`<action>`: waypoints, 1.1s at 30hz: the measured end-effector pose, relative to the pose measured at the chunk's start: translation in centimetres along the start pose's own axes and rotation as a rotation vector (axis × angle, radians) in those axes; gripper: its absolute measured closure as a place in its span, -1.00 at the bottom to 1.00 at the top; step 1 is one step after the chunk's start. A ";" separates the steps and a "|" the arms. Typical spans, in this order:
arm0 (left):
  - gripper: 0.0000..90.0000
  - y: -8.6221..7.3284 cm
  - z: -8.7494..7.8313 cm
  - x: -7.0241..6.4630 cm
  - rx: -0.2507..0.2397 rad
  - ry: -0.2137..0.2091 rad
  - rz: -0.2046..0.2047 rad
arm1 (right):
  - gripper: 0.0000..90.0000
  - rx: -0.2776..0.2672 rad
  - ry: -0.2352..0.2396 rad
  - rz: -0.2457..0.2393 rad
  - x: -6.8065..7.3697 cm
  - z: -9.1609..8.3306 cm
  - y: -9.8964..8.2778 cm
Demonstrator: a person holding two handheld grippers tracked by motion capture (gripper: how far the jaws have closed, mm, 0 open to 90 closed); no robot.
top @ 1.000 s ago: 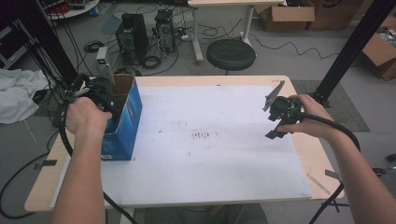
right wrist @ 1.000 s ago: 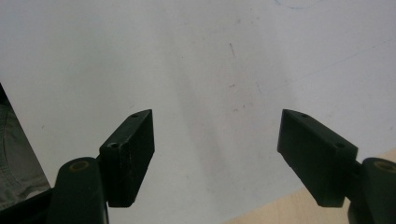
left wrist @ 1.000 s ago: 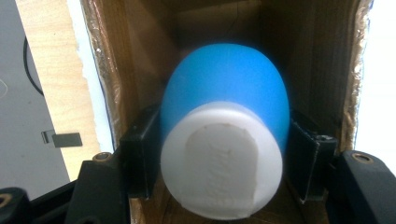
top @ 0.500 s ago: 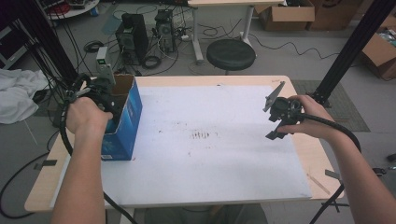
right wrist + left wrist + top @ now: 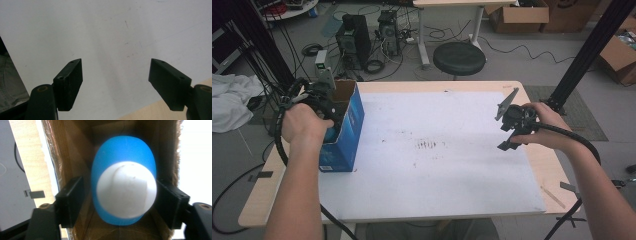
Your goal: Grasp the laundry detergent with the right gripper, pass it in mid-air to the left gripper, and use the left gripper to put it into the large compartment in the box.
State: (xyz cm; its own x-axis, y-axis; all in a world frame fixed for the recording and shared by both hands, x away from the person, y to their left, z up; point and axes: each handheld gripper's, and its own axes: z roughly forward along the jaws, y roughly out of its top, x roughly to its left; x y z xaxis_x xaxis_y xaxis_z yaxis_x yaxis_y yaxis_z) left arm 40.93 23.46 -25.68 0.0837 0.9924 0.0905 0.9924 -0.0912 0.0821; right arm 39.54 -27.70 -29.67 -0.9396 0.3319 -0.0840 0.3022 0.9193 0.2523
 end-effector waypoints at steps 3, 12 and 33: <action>-0.45 -0.2 -0.9 -0.2 -0.016 0.005 0.028 | -0.39 0.004 0.002 0.007 0.1 0.0 0.0; -0.67 -0.5 -4.5 -1.7 -0.071 0.018 0.137 | -0.40 0.003 0.005 -0.004 0.5 -0.5 0.8; -0.91 1.0 -7.4 -14.6 -0.242 -0.092 0.610 | -0.45 -0.008 0.024 -0.033 0.8 -0.6 2.5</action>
State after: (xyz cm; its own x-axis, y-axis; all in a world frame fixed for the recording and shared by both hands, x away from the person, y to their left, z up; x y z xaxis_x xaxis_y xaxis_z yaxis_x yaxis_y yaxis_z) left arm 40.00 8.32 -19.56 0.6423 0.7589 0.1070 0.7174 -0.6445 0.2645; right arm 39.48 -25.28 -28.54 -0.9526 0.2960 -0.0698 0.2695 0.9281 0.2570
